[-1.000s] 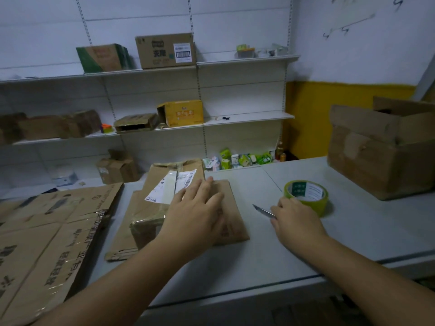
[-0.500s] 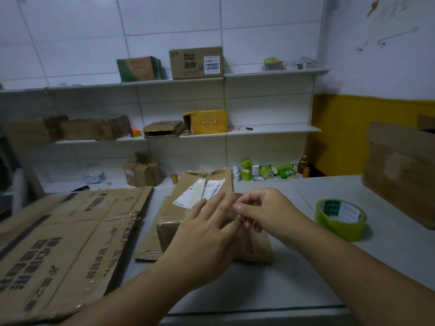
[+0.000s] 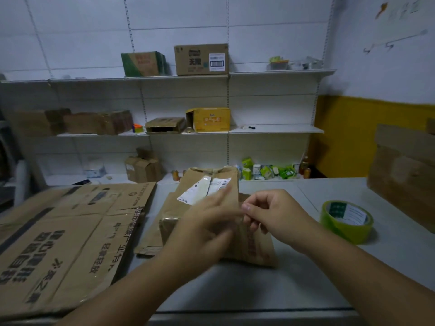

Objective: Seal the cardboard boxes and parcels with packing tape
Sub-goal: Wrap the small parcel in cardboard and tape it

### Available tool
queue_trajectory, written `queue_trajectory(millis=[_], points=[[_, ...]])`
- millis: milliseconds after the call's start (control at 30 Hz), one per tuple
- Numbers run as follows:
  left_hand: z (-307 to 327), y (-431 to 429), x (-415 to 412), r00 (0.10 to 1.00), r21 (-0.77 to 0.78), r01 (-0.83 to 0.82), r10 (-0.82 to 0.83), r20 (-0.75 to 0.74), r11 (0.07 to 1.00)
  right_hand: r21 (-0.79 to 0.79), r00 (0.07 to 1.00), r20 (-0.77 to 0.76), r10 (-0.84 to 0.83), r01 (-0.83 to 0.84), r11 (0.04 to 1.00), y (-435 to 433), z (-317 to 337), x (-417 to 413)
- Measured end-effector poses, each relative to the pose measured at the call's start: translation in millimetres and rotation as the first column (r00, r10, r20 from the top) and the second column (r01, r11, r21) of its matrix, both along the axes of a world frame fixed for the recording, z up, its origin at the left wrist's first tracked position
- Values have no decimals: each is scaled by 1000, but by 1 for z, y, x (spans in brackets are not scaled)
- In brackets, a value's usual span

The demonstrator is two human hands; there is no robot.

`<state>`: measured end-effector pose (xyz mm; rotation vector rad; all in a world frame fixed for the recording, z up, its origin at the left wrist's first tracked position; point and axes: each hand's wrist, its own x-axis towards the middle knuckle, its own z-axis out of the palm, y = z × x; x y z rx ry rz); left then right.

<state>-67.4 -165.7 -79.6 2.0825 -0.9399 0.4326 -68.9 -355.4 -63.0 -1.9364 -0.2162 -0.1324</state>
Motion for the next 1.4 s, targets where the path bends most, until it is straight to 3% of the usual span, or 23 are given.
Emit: queue_trajectory(millis=[67, 100, 167, 233, 300, 400, 600, 733, 800, 867, 900, 967, 1000, 1067, 1133, 1200, 1233, 1300, 1400], points=[[8, 5, 3, 993, -233, -97, 79, -86, 967, -100, 993, 113, -29, 40, 994, -2, -5, 1], [12, 7, 7, 985, -266, -163, 143, -92, 950, -146, 978, 203, -52, 83, 986, -3, -7, 3], [16, 11, 13, 964, -168, -265, 258, -62, 950, -241, 899, 433, -72, 193, 951, -3, -10, 8], [13, 14, 18, 955, 8, -294, 294, -26, 956, -343, 773, 633, 30, 246, 907, -2, -12, 15], [5, 17, 20, 961, 138, -261, 271, -57, 955, -473, 693, 693, 200, 227, 851, 0, -16, 19], [-4, 21, 22, 978, 203, -192, 206, -47, 960, -645, 652, 640, 408, 167, 745, -4, -20, 20], [-9, 20, 21, 980, 202, -189, 171, 100, 961, -849, 703, 411, 580, 64, 525, -13, -5, 12], [-17, 14, 17, 910, 335, -276, 134, 391, 901, -892, 786, 349, 511, 111, 438, -19, -16, -2], [-27, 8, 18, 860, 398, -344, 114, 497, 850, -906, 877, 217, 428, 18, 423, -20, -32, -11], [-35, 4, 20, 847, 386, -366, 131, 516, 847, -834, 939, -21, 342, -205, 512, -17, -50, -21], [-36, 2, 21, 856, 369, -359, 145, 497, 857, -726, 949, -77, 307, -264, 635, -14, -57, -24], [-38, -2, 22, 862, 317, -355, 177, 474, 879, -390, 985, -14, 171, -163, 906, 0, -67, -24], [-39, -3, 22, 862, 277, -342, 182, 474, 898, -216, 999, 10, 37, -34, 976, 9, -66, -22], [-38, -1, 20, 900, 161, -234, 151, 410, 959, 32, 988, -4, -155, 155, 987, 28, -59, -17], [-36, 14, 19, 953, -116, -195, 216, 213, 974, 172, 970, -9, -244, 242, 955, 40, -50, -12], [-33, 28, 19, 932, -430, -363, 319, -173, 827, 319, 946, -29, -322, 314, 894, 45, -47, 2], [-31, 29, 21, 870, -491, -469, 289, -400, 734, 388, 936, -69, -346, 345, 855, 47, -48, 11], [-27, 19, 24, 704, -461, -614, 180, -687, 641, 433, 930, -125, -346, 364, 824, 57, -56, 24], [-23, 3, 19, 637, -448, -655, 124, -761, 609, 499, 935, -156, -318, 352, 792, 69, -68, 34]])
